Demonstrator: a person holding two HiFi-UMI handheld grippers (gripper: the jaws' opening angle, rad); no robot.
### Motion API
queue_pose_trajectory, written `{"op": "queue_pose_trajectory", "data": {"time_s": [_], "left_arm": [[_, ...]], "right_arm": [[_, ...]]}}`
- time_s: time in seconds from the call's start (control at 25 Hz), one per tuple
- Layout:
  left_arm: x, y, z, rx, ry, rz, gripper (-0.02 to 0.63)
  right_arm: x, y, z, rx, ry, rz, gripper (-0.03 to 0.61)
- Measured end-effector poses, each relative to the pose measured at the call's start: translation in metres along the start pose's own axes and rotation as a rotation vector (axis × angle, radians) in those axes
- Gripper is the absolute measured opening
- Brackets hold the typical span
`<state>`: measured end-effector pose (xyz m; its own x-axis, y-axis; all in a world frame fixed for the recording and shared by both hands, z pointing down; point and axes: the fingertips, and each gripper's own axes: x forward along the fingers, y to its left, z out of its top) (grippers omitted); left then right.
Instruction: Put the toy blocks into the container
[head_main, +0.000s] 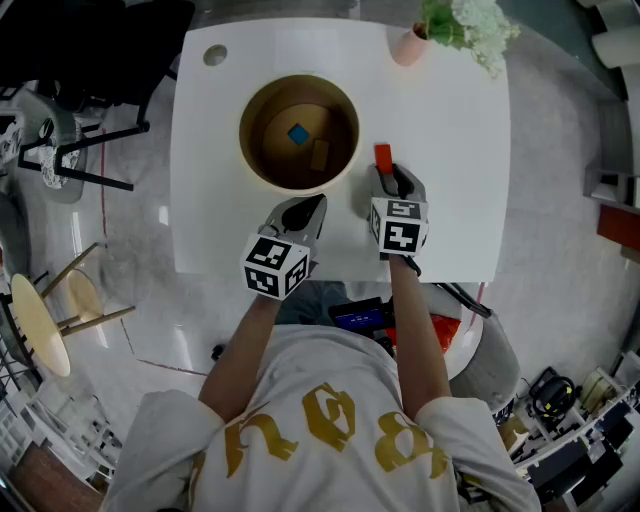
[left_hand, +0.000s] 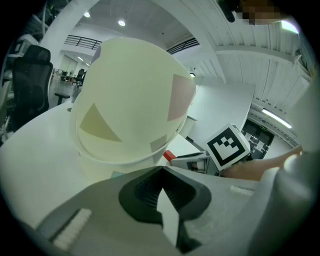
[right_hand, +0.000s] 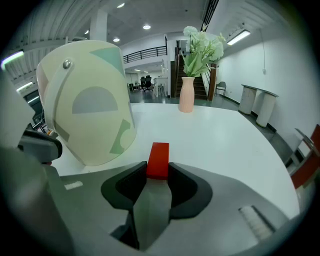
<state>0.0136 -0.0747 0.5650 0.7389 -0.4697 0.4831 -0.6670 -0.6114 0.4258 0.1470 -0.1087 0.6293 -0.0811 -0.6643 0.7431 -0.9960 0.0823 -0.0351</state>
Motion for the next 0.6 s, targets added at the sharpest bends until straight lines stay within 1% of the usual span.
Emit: {"op": "queue_pose_trajectory", "data": {"time_s": [0.36,0.52,0.6], "left_arm": [[-0.003,0.004,0.003,-0.009,-0.013,0.009,0.002],[-0.005,0.003,0.004,-0.002,-0.016,0.012,0.002],[-0.007,0.002,0.006,0.002,-0.02,0.014,0.002]], "right_arm": [[-0.001,0.001,0.0,0.018,-0.003,0.011,0.16],[-0.006,0.006,0.003,0.023,-0.034,0.036,0.16],[-0.011,0.007,0.005,0.043,-0.051,0.051,0.16]]}}
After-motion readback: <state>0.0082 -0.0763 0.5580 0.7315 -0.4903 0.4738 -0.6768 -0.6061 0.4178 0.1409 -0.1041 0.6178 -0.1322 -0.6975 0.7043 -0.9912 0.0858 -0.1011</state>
